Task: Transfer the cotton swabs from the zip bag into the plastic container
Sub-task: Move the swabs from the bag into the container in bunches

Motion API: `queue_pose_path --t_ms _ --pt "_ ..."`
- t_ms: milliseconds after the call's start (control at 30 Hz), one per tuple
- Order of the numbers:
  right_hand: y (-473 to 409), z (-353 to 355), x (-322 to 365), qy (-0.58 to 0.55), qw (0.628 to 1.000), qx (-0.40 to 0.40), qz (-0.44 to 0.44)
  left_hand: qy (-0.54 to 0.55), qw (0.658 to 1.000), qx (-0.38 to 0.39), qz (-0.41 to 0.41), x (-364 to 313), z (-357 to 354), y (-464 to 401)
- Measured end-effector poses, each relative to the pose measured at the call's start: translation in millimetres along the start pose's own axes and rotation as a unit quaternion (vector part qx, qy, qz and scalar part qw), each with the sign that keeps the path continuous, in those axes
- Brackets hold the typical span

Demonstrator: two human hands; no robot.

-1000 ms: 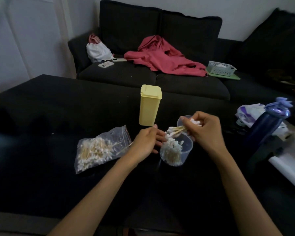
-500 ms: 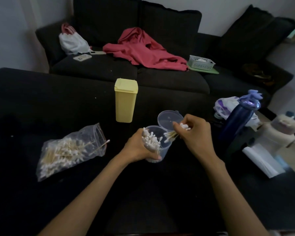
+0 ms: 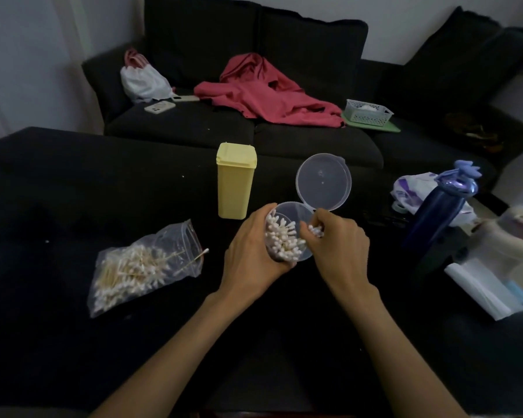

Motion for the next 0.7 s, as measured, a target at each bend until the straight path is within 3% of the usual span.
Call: queue_pose_path --t_ms 167,300,333,400,500,600,700 --pt "4 -8 5 0.021 0.988 0.151 -0.031 -0.041 0.999 0.006 -0.025 -2 4 -3" --pt "-4 -2 1 -0.124 0.916 0.349 -0.152 -0.038 0.998 0.036 -0.021 0 7 -6" --pt "-6 4 1 -0.159 0.899 0.368 -0.175 -0.032 0.999 0.037 -0.021 -1 9 -7" --pt "-14 18 -1 -0.182 0.907 0.34 -0.171 -0.021 0.999 0.039 -0.016 -2 14 -9" --pt "-22 35 0 -0.178 0.939 0.29 -0.059 -0.015 0.998 0.058 0.003 -1 20 -13" --pt "-19 41 4 -0.16 0.923 0.35 0.027 -0.011 0.996 0.086 0.008 2 24 -16" --pt "-11 37 6 -0.169 0.883 0.439 -0.008 -0.012 0.993 0.115 0.006 2 26 -18"
Point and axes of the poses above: each hand's wrist, its own y-axis away from the middle knuckle, its own z-axis out of the back of the hand, x = y × z, the point moved 4 cm from there along -y, towards the middle knuckle, and after that the axes turned 4 degrees about -x, right-handed, at the moved point
